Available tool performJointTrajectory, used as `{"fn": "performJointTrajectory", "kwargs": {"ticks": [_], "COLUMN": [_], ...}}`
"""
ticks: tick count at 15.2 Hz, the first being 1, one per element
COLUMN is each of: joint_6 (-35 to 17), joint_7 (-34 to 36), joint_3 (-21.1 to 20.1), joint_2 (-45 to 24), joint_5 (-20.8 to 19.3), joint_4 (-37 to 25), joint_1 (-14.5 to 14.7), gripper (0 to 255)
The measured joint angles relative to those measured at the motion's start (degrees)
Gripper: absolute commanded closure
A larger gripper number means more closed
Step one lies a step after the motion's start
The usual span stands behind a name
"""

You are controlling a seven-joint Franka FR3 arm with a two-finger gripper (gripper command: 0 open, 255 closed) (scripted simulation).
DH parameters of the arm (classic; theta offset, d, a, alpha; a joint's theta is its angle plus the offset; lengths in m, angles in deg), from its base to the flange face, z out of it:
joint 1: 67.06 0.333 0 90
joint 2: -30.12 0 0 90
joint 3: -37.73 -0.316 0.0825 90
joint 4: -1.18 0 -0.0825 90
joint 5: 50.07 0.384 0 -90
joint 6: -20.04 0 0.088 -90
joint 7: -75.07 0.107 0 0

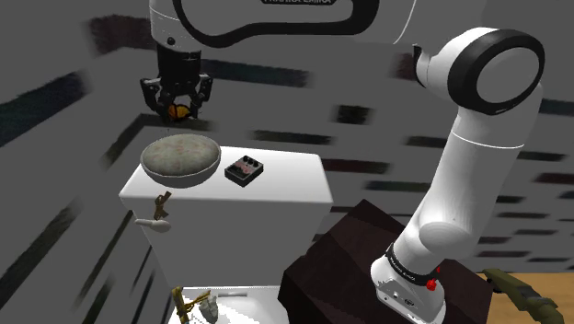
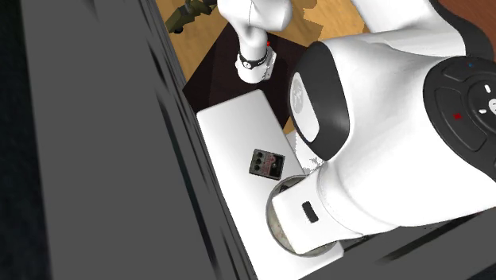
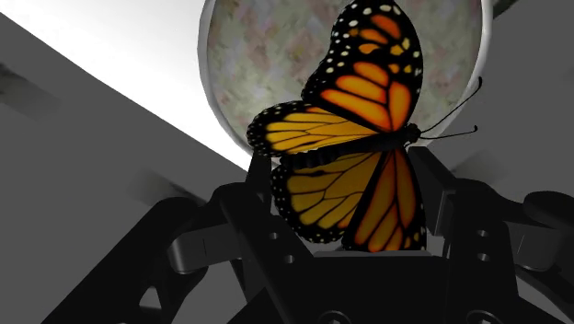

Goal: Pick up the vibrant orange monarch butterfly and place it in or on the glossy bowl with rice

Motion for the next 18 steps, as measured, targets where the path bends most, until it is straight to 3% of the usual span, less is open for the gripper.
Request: {"fn": "performJointTrajectory", "kwargs": {"ticks": [10,17,18], "joint_6": [-6.9,-7.6,-7.6], "joint_7": [1.3,1.5,1.5], "joint_3": [0.2,0.2,0.2], "joint_2": [-1.1,-1.3,-1.3], "joint_5": [-1.0,-1.2,-1.2], "joint_4": [6.0,6.6,6.6], "joint_1": [0.1,0.1,0.1], "gripper": [255,255,0]}}
